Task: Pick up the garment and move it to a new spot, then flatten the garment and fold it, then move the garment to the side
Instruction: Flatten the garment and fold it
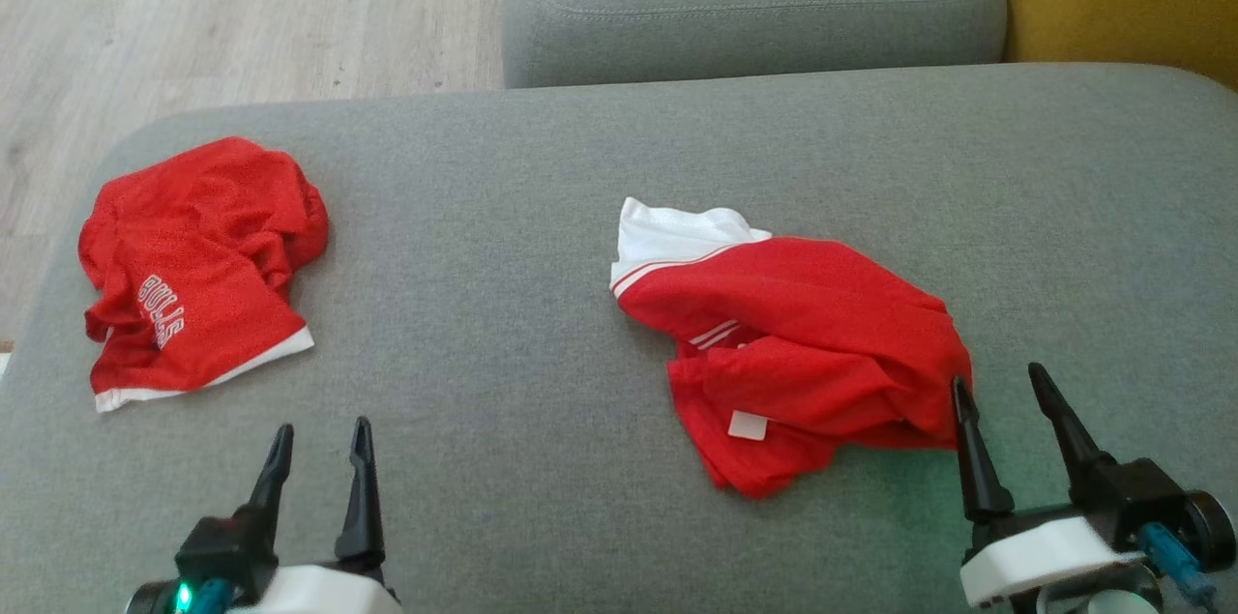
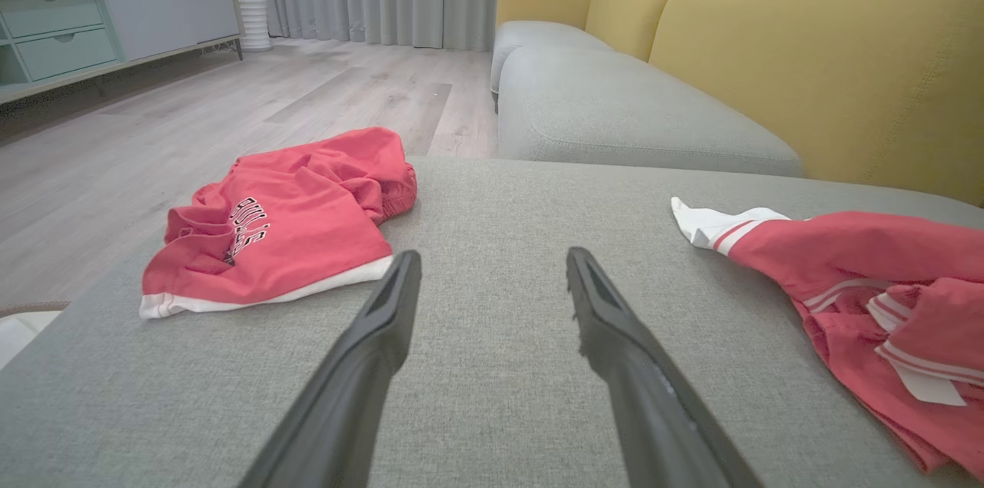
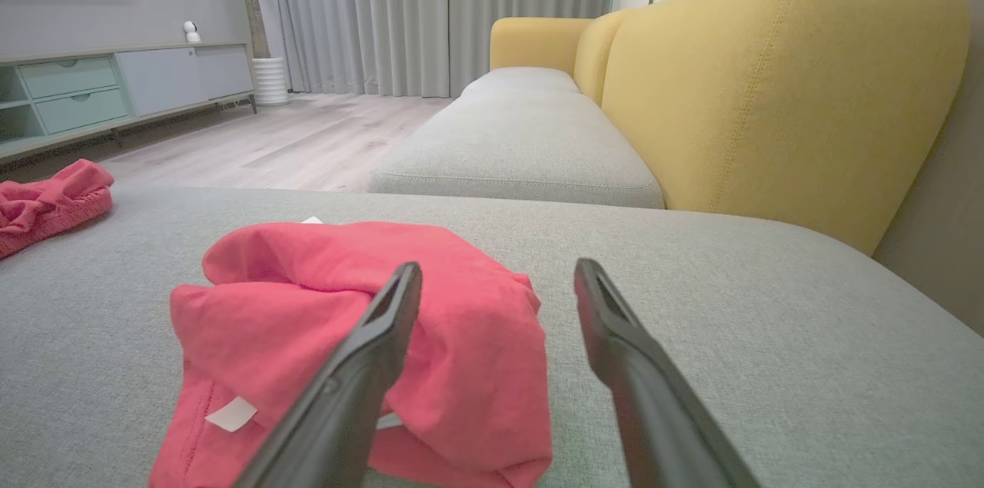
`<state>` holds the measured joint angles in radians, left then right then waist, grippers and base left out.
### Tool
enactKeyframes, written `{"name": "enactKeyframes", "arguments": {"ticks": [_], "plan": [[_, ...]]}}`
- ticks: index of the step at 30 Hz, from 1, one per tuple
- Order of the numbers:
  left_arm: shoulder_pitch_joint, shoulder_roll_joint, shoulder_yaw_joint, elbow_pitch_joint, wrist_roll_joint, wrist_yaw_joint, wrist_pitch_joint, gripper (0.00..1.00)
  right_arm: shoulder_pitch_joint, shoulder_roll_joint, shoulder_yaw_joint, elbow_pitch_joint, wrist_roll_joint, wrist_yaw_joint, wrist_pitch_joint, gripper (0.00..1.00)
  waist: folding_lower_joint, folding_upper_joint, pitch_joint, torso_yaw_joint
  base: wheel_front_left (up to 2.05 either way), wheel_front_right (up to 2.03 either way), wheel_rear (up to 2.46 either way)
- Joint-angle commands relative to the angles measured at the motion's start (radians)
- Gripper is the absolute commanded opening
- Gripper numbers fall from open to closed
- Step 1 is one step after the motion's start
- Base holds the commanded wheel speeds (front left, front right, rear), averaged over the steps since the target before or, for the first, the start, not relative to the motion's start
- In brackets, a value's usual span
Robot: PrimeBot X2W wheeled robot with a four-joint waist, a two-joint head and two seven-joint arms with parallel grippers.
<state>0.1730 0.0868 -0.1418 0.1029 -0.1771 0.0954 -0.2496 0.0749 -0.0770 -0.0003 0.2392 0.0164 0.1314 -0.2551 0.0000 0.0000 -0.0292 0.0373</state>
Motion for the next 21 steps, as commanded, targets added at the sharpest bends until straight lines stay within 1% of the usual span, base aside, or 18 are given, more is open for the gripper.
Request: {"name": "enactKeyframes", "arguments": {"ticks": [1,10,16,19,20,21], "plan": [[-0.030,-0.005,0.046,-0.025,0.009,-0.003,-0.012,1.00,-0.028,-0.010,0.027,-0.028,0.004,-0.001,-0.007,1.00,0.0000,0.0000,0.000,-0.001,0.00,0.00,0.00],[-0.035,-0.023,0.072,-0.019,0.029,-0.033,-0.012,1.00,-0.031,-0.016,0.035,-0.027,0.008,-0.001,-0.007,1.00,0.0000,0.0000,0.000,-0.014,0.00,0.00,0.00],[-0.099,-0.031,0.031,0.009,0.039,-0.062,-0.012,1.00,-0.045,-0.020,0.053,-0.033,0.011,-0.001,-0.007,1.00,0.0000,0.0000,0.018,-0.035,0.00,0.00,0.00],[-0.167,-0.035,-0.022,0.056,-0.003,-0.079,-0.012,1.00,-0.053,-0.022,0.066,-0.039,0.012,-0.001,-0.007,1.00,0.0000,0.0000,0.036,-0.051,0.00,0.00,0.00],[-0.197,-0.035,-0.044,0.078,-0.028,-0.083,-0.012,1.00,-0.057,-0.022,0.071,-0.040,0.013,-0.001,-0.007,1.00,0.0000,0.0000,0.046,-0.058,0.00,0.00,0.00],[-0.231,-0.036,-0.070,0.096,-0.075,-0.083,-0.007,1.00,-0.061,-0.023,0.076,-0.042,0.014,-0.001,-0.007,1.00,0.0000,0.0000,0.058,-0.066,0.00,0.00,0.00]]}}
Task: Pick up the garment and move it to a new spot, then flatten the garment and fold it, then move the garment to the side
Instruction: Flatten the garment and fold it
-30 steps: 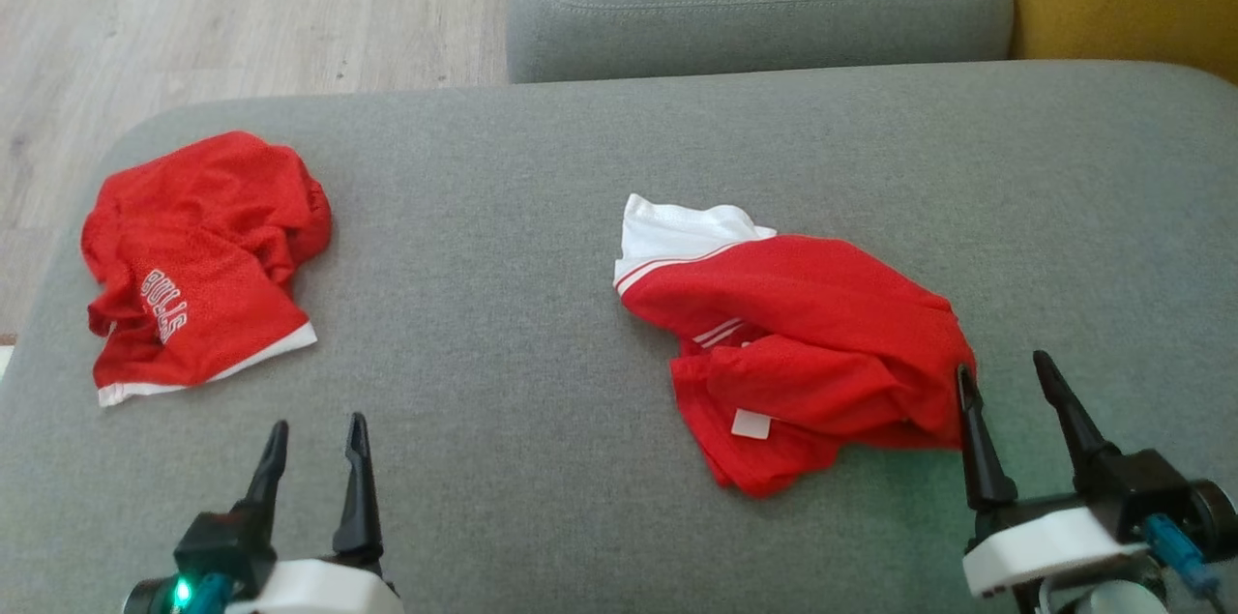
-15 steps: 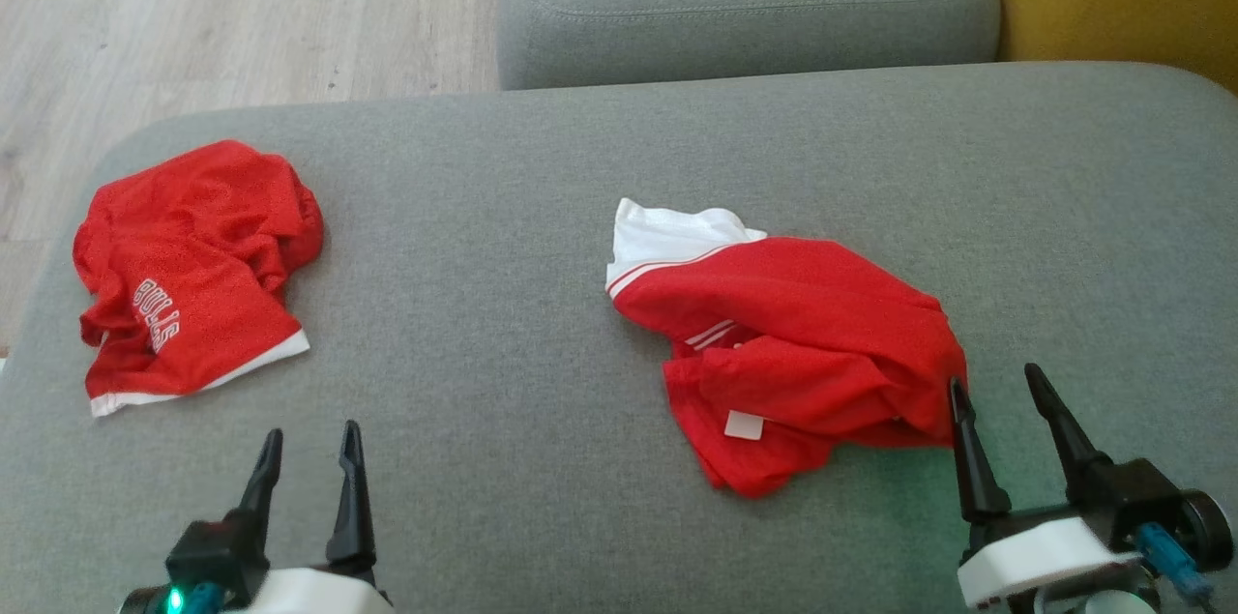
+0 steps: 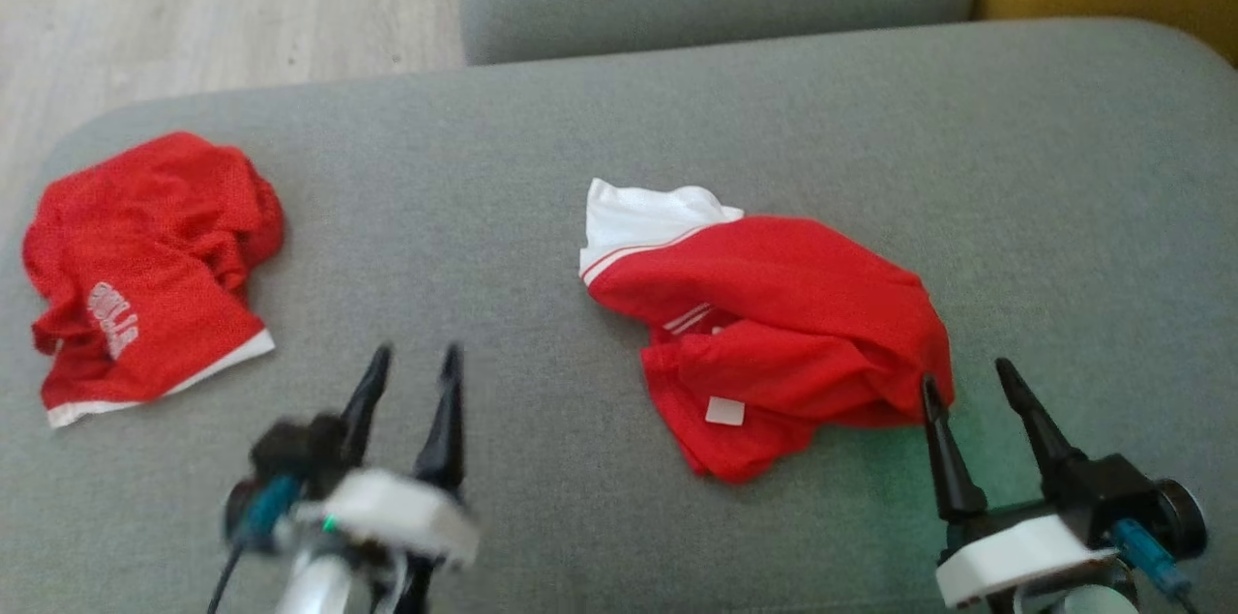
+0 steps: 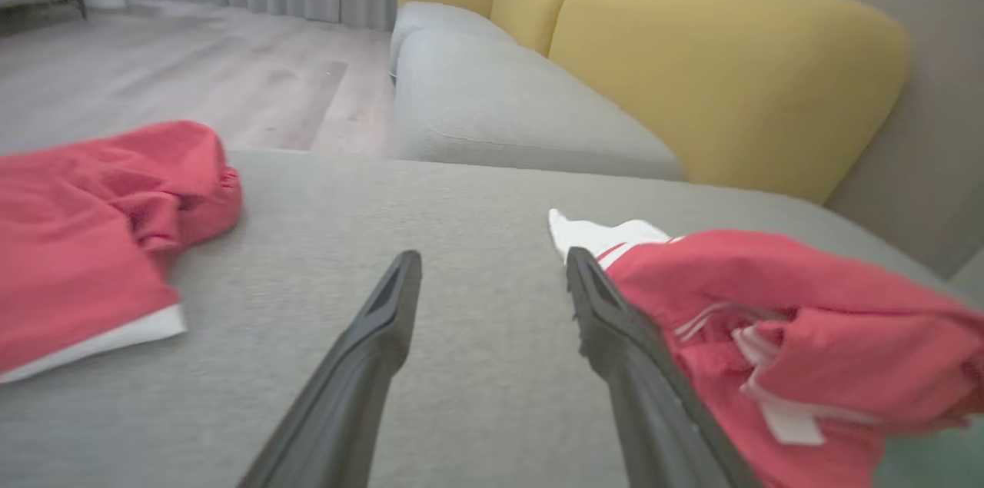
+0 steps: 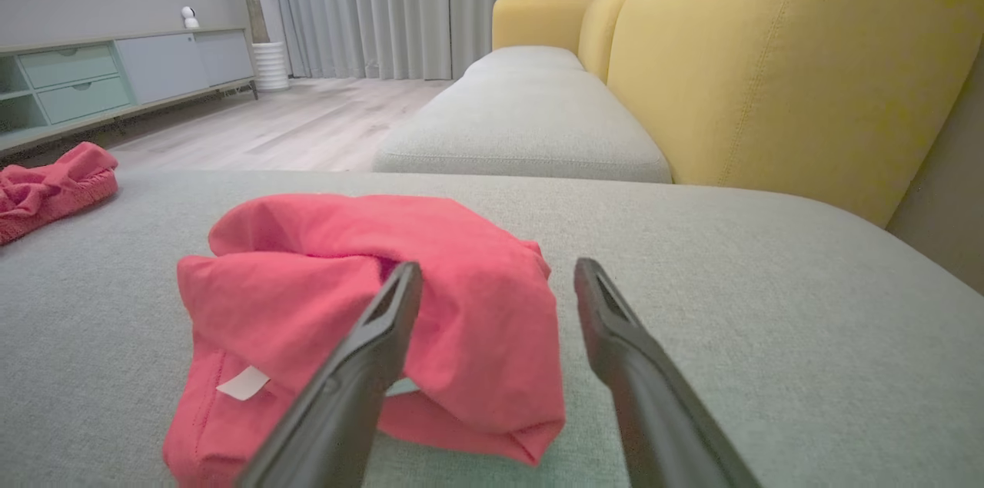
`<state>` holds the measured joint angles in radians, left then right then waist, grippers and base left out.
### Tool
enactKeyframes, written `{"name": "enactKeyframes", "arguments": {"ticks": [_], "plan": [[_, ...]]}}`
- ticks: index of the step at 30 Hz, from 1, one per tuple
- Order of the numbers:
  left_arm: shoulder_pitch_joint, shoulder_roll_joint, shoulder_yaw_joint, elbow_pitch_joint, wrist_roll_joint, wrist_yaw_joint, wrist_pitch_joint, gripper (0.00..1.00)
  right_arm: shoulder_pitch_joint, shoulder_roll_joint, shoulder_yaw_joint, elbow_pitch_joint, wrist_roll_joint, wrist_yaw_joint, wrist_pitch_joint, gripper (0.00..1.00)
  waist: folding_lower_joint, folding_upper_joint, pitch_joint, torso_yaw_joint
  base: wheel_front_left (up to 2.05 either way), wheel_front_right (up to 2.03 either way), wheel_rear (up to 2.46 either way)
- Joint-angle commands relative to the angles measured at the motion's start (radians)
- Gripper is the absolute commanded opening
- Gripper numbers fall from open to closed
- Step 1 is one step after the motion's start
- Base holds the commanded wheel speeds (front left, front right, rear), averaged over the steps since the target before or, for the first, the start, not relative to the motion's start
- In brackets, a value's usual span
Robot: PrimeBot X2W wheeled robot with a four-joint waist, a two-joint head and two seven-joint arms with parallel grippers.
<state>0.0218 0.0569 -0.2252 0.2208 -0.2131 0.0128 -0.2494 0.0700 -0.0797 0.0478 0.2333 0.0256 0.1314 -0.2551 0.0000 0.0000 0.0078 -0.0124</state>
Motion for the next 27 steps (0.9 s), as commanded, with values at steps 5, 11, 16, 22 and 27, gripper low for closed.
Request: {"name": "enactKeyframes", "arguments": {"ticks": [5,11,16,22,27], "plan": [[-0.275,-0.006,-0.130,0.061,-0.260,0.053,0.064,1.00,-0.089,-0.025,0.052,-0.043,0.010,-0.001,-0.007,1.00,0.0000,0.0000,0.083,-0.055,0.00,0.00,0.00],[-0.460,-0.006,-0.263,0.216,-0.449,0.122,0.179,1.00,-0.127,-0.022,0.071,-0.044,0.018,-0.001,-0.007,1.00,0.0000,0.0000,0.138,-0.110,0.00,0.00,0.00],[-0.533,-0.006,-0.310,0.339,-0.526,0.151,0.237,1.00,-0.139,-0.017,0.075,-0.042,0.022,-0.001,-0.007,1.00,0.0000,0.0000,0.157,-0.138,0.00,0.00,0.00],[-0.598,-0.007,-0.341,0.467,-0.650,0.140,0.232,1.00,-0.149,-0.014,0.075,-0.038,0.027,-0.001,-0.007,1.00,0.0000,0.0000,0.174,-0.163,0.00,0.00,0.00],[-0.634,-0.007,-0.382,0.516,-0.729,0.113,0.213,1.00,-0.157,-0.012,0.076,-0.039,0.029,-0.001,-0.007,1.00,0.0000,0.0000,0.186,-0.169,0.00,0.00,0.00]]}}
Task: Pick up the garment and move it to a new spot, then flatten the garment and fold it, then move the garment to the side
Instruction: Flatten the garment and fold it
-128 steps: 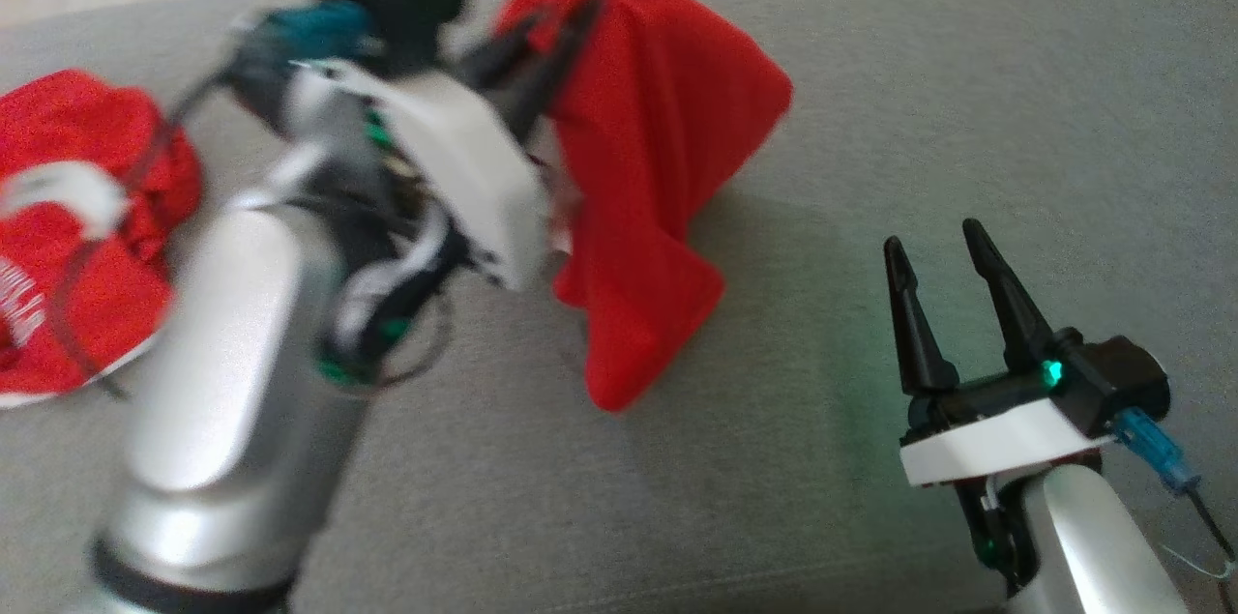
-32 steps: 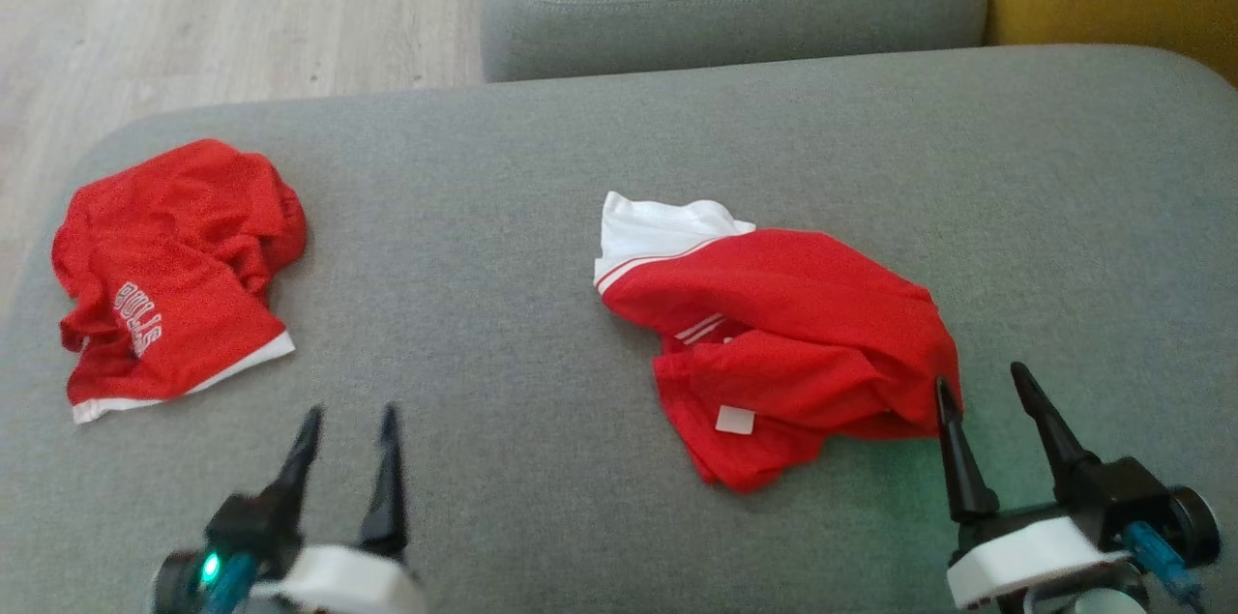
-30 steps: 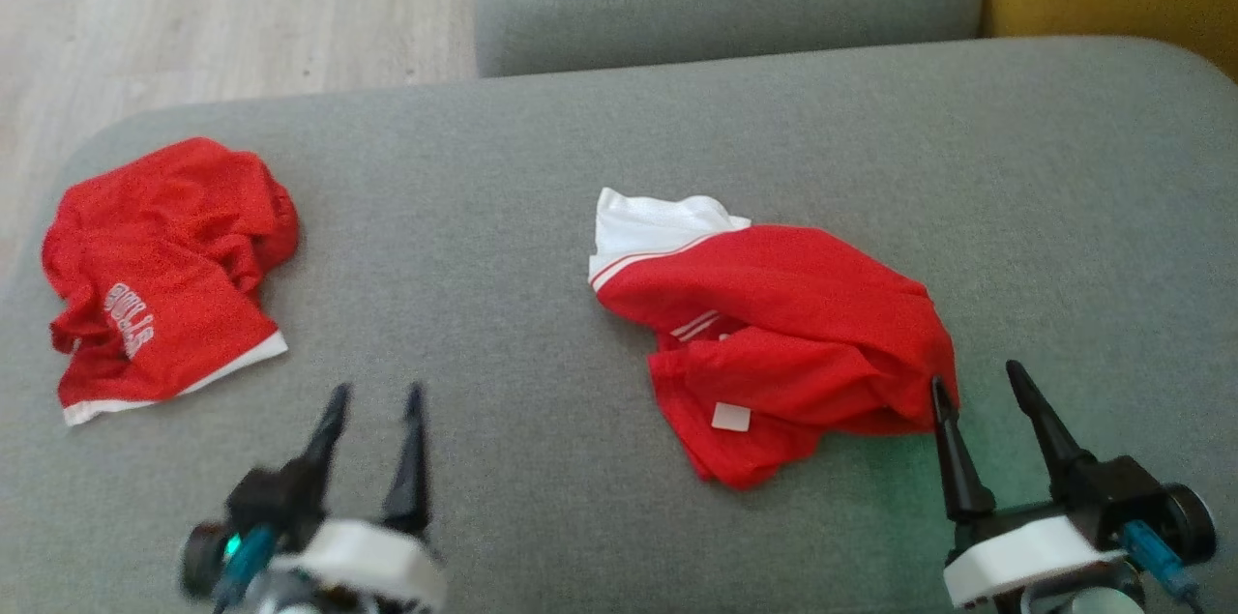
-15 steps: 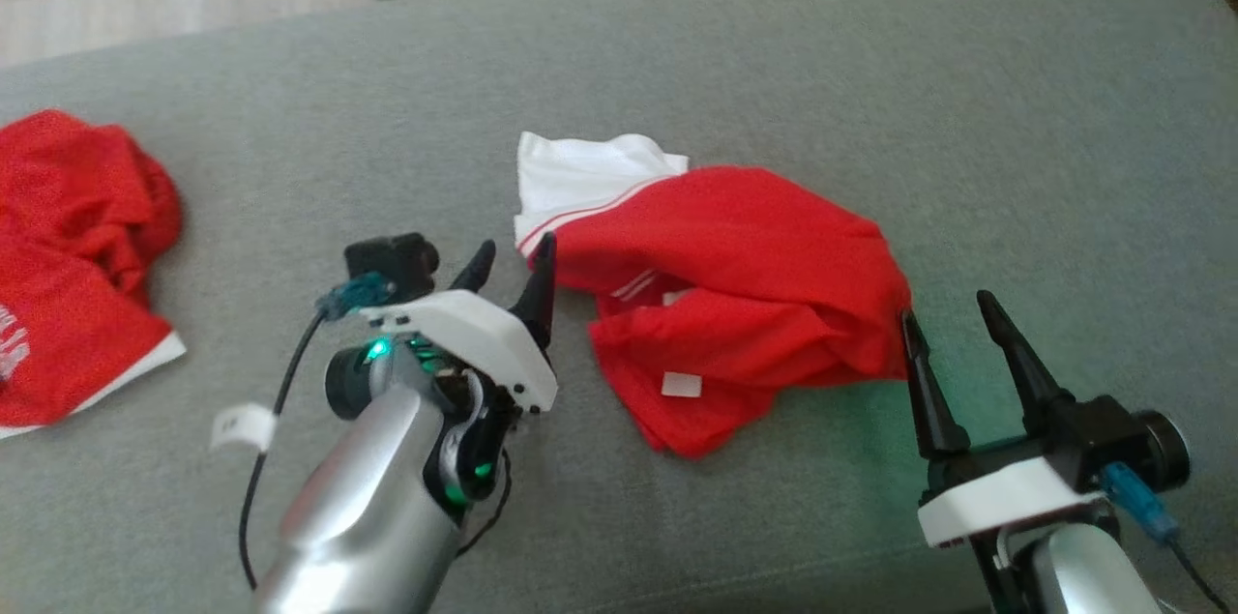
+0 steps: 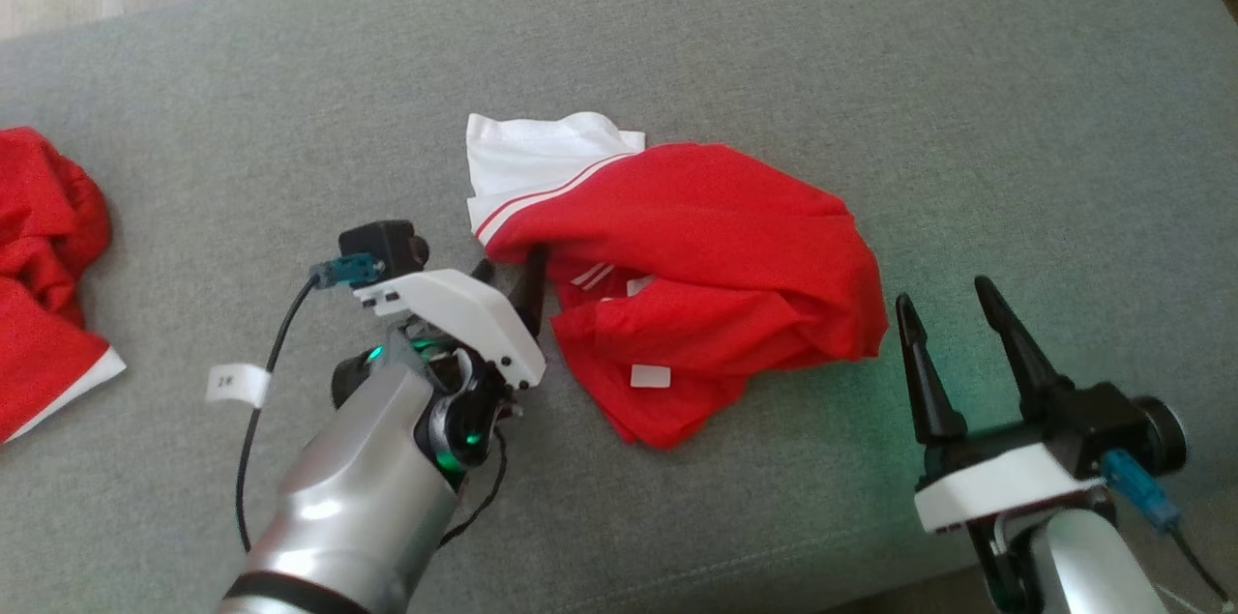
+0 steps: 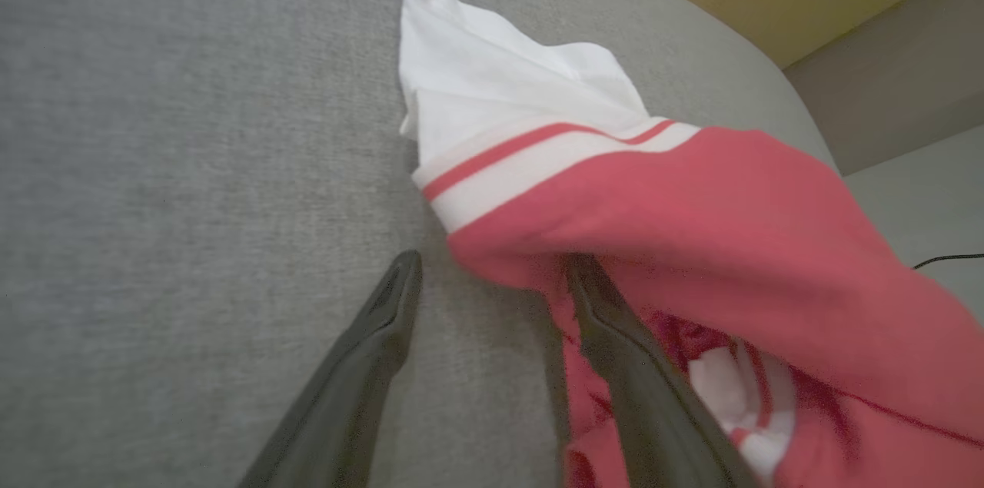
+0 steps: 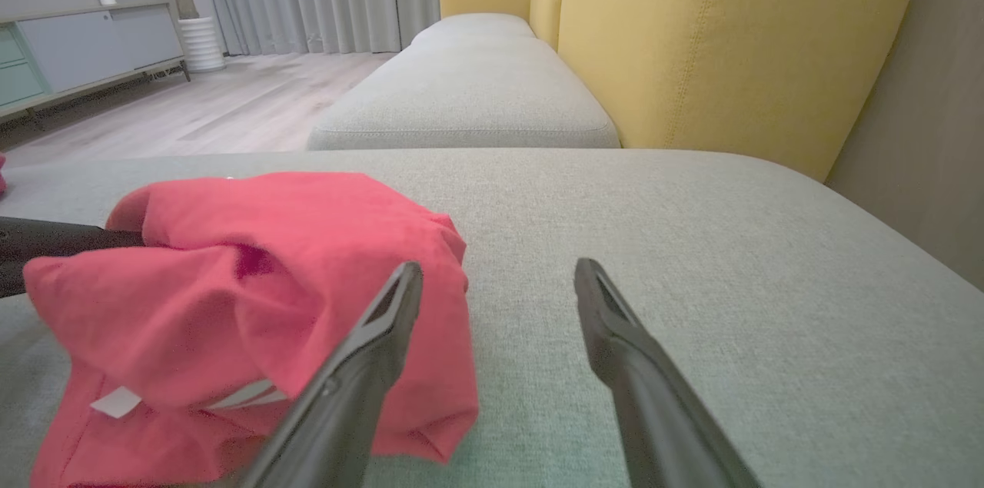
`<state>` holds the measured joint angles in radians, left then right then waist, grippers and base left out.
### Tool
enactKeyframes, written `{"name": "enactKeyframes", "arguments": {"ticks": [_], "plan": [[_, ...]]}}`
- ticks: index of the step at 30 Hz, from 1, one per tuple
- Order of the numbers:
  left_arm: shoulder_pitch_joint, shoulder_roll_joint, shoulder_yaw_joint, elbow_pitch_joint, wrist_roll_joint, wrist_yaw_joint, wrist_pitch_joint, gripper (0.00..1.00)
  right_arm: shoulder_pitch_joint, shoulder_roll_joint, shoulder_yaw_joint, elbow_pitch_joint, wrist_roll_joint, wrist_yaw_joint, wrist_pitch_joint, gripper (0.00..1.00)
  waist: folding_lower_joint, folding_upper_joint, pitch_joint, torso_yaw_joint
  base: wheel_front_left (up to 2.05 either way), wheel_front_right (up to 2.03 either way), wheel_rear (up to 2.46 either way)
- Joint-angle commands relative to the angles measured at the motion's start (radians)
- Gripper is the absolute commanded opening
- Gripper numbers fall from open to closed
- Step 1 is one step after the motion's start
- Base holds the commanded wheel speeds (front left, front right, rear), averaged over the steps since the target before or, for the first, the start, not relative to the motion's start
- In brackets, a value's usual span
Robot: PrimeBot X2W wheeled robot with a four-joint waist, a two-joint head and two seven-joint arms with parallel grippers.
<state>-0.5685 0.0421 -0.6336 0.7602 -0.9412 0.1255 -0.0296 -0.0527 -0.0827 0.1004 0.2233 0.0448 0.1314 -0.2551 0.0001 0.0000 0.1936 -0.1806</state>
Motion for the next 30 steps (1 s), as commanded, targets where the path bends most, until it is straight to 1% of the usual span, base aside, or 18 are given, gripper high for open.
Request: {"name": "enactKeyframes", "arguments": {"ticks": [1,2,3,4,9,12,14,17,20,23,26,30], "plan": [[-0.049,0.008,0.016,-0.019,-0.020,-0.013,-0.010,1.00,-0.037,-0.008,0.024,-0.029,0.011,-0.001,-0.007,1.00,-0.0001,0.0000,0.002,-0.001,0.00,0.00,0.00],[-0.055,0.008,0.008,-0.016,-0.038,-0.023,-0.018,0.84,-0.039,-0.008,0.025,-0.028,0.012,-0.001,-0.007,1.00,-0.0001,0.0000,0.003,-0.002,0.00,0.00,0.00],[-0.062,0.008,-0.004,-0.012,-0.050,-0.034,-0.028,0.41,-0.041,-0.008,0.025,-0.026,0.013,-0.001,-0.007,1.00,-0.0001,0.0000,0.003,-0.002,0.00,0.00,0.00],[-0.068,0.008,-0.015,-0.009,-0.060,-0.044,-0.039,0.00,-0.042,-0.007,0.024,-0.025,0.013,-0.001,-0.007,1.00,-0.0001,0.0000,0.002,-0.002,0.00,0.00,0.00],[-0.100,0.008,-0.053,0.006,-0.087,-0.074,-0.101,0.00,-0.037,-0.005,0.018,-0.019,0.019,-0.001,-0.007,1.00,-0.0001,0.0000,-0.011,0.006,0.00,0.00,0.00],[-0.112,0.008,-0.051,-0.002,-0.087,-0.087,-0.144,0.00,-0.027,-0.005,0.011,-0.016,0.021,-0.001,-0.007,1.00,-0.0001,0.0000,-0.029,0.016,0.00,0.00,0.00],[-0.114,0.015,-0.043,-0.031,-0.087,-0.098,-0.162,0.00,-0.018,-0.005,0.005,-0.015,0.021,-0.001,-0.007,1.00,-0.0001,0.0000,-0.042,0.025,0.00,0.00,0.00],[-0.110,0.049,-0.027,-0.111,-0.088,-0.104,-0.174,0.00,0.000,-0.007,-0.002,-0.015,0.022,-0.001,-0.007,1.00,-0.0001,0.0000,-0.066,0.045,0.00,0.00,0.00],[-0.112,0.103,0.001,-0.232,-0.093,-0.086,-0.167,0.00,0.012,-0.008,-0.006,-0.016,0.021,-0.001,-0.007,1.00,-0.0001,0.0000,-0.085,0.069,0.00,0.00,0.00],[-0.112,0.166,0.036,-0.384,-0.102,-0.052,-0.144,0.00,0.019,-0.008,-0.004,-0.016,0.023,-0.001,-0.007,1.00,-0.0001,0.0000,-0.104,0.087,0.00,0.00,0.00],[-0.096,0.229,0.072,-0.553,-0.120,-0.012,-0.106,0.00,0.022,-0.005,0.001,-0.014,0.025,-0.001,-0.007,1.00,-0.0001,0.0000,-0.123,0.098,0.00,0.00,0.00],[-0.049,0.301,0.116,-0.785,-0.175,0.031,-0.036,0.00,0.032,-0.003,0.002,-0.010,0.026,-0.001,-0.007,1.00,-0.0001,0.0000,-0.142,0.107,0.00,0.00,0.00]]}}
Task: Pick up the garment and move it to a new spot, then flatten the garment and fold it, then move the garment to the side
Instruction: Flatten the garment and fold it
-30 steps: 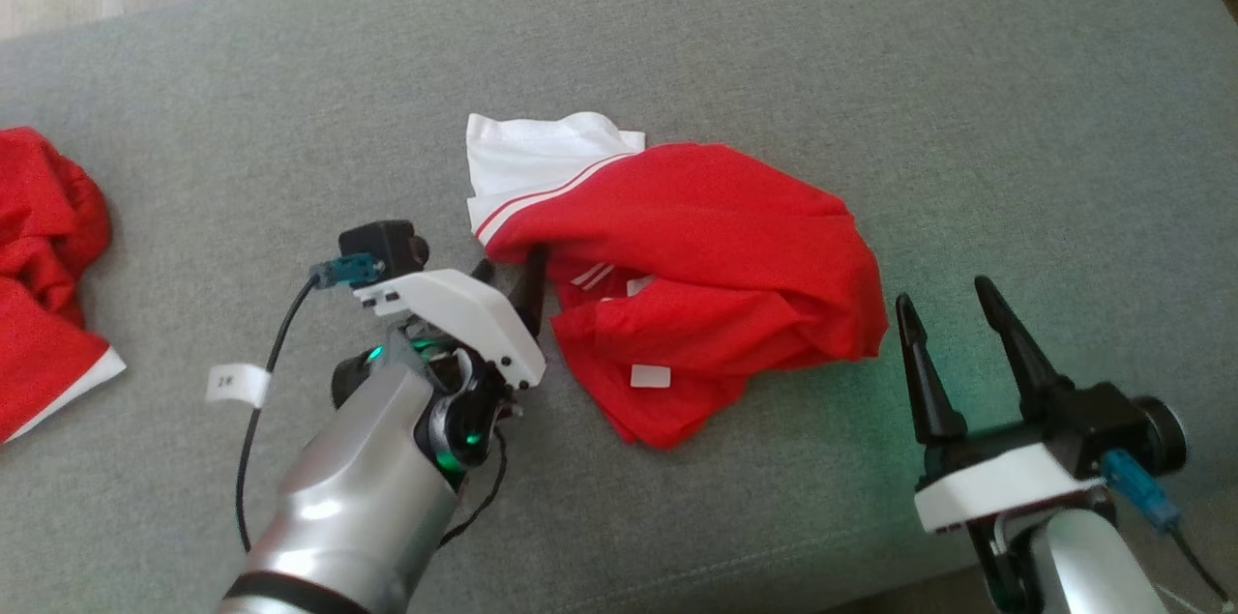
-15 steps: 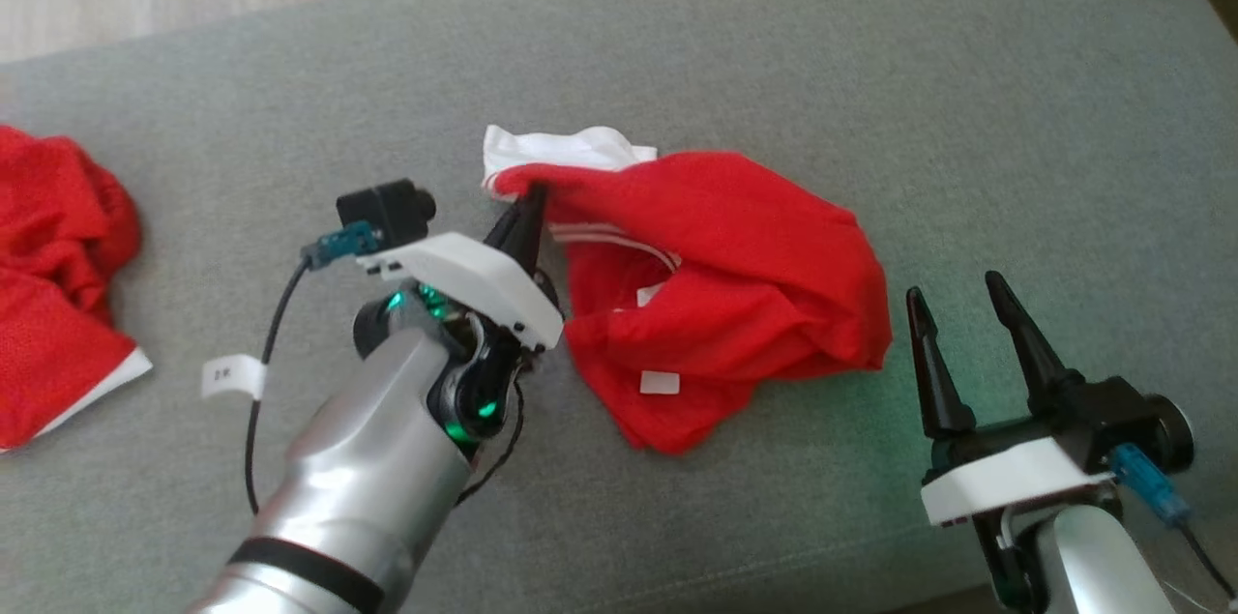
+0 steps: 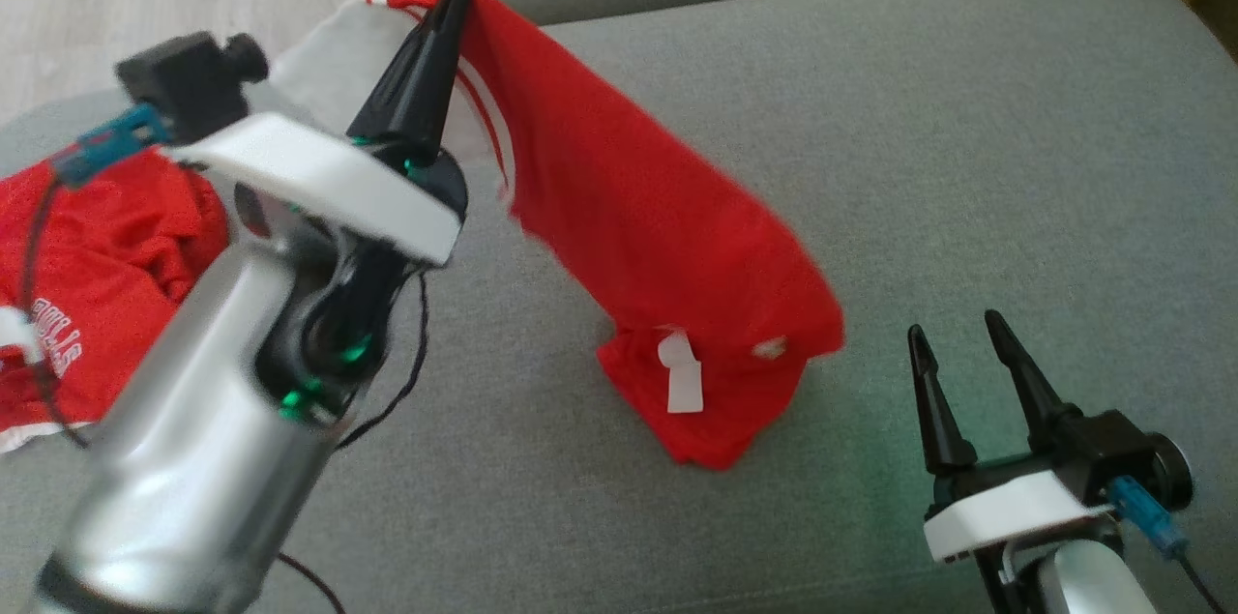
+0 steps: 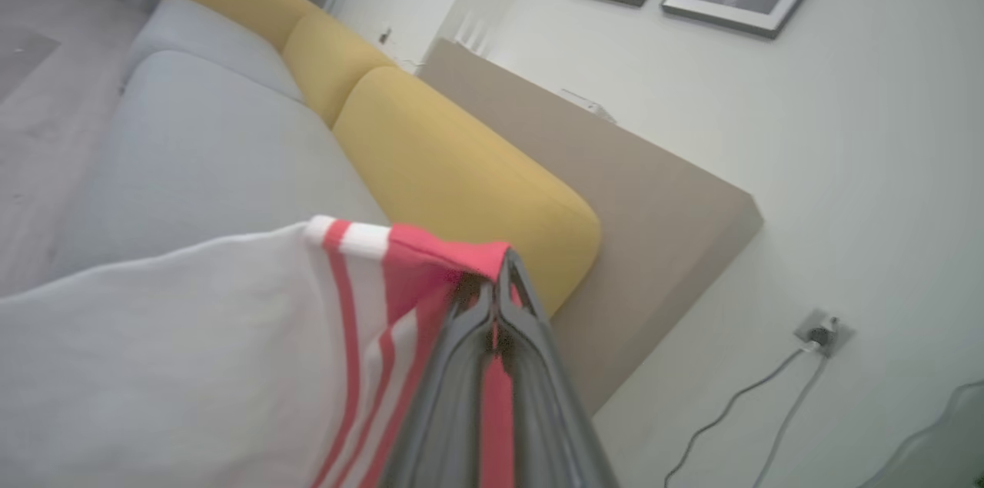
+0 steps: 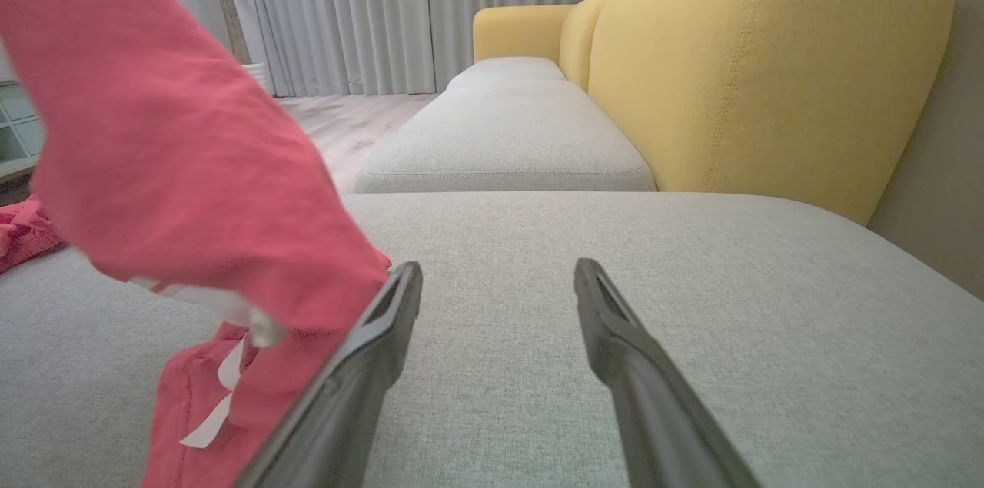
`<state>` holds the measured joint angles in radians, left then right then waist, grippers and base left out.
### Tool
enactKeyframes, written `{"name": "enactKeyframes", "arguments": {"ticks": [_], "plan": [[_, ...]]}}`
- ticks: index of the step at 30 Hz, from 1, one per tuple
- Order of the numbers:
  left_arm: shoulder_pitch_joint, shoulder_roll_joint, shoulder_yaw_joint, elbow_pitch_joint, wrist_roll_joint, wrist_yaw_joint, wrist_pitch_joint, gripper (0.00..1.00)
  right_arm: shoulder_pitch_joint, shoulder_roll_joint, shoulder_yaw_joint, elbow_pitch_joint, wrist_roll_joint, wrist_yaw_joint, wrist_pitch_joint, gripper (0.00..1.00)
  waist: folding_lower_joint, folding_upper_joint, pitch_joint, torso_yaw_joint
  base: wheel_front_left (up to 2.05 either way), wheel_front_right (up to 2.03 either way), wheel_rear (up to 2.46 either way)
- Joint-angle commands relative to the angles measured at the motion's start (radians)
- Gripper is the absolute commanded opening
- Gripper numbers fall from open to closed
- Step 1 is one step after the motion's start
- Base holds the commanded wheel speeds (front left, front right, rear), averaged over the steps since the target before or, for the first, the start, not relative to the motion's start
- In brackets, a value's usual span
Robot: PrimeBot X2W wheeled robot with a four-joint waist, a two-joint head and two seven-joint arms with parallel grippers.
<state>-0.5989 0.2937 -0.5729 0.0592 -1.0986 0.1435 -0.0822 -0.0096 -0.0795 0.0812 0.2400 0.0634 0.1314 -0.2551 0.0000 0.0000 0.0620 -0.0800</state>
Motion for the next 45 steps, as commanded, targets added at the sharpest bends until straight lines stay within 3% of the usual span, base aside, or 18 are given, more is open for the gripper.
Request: {"name": "enactKeyframes", "arguments": {"ticks": [1,11,16,21,26,30,34,39,45], "plan": [[-0.019,0.049,0.055,-0.084,-0.017,0.013,0.016,0.00,-0.011,-0.006,0.021,-0.026,0.007,-0.001,-0.007,1.00,0.0000,0.0000,-0.010,0.006,0.00,0.00,0.00],[0.052,0.205,0.178,-0.475,-0.050,0.141,0.092,0.00,0.012,-0.011,0.022,-0.024,0.008,-0.001,-0.007,1.00,0.0000,0.0000,-0.046,0.022,0.00,0.00,0.00],[0.001,0.276,0.245,-0.557,-0.035,0.190,0.126,0.00,0.013,-0.013,0.027,-0.030,0.007,-0.001,-0.007,1.00,0.0000,0.0000,-0.040,0.037,0.00,0.00,0.00],[-0.115,0.290,0.249,-0.562,-0.022,0.210,0.174,0.00,0.001,-0.009,0.037,-0.029,0.009,-0.001,-0.007,1.00,0.0000,0.0000,-0.030,0.043,0.00,0.00,0.00],[-0.214,0.235,0.145,-0.486,-0.017,0.187,0.236,0.00,-0.026,-0.002,0.060,-0.024,0.015,-0.001,-0.007,1.00,0.0000,0.0000,-0.011,0.021,0.00,0.00,0.00],[-0.254,0.144,0.038,-0.350,-0.016,0.164,0.265,0.00,-0.053,0.005,0.080,-0.023,0.024,-0.001,-0.007,1.00,0.0000,0.0000,0.017,-0.027,0.00,0.00,0.00],[-0.278,0.015,-0.062,-0.183,-0.006,0.148,0.255,0.00,-0.086,0.013,0.101,-0.022,0.035,-0.001,-0.007,1.00,0.0000,0.0000,0.060,-0.097,0.00,0.00,0.00],[-0.334,-0.125,-0.176,0.063,0.032,0.088,0.234,0.00,-0.133,0.024,0.135,-0.022,0.059,-0.001,-0.007,1.00,0.0000,0.0000,0.117,-0.203,0.00,0.00,0.00],[-0.435,-0.206,-0.220,0.335,0.068,0.029,0.189,0.00,-0.195,0.029,0.199,-0.045,0.125,-0.001,-0.007,1.00,0.0000,0.0000,0.185,-0.336,0.00,0.00,0.00]]}}
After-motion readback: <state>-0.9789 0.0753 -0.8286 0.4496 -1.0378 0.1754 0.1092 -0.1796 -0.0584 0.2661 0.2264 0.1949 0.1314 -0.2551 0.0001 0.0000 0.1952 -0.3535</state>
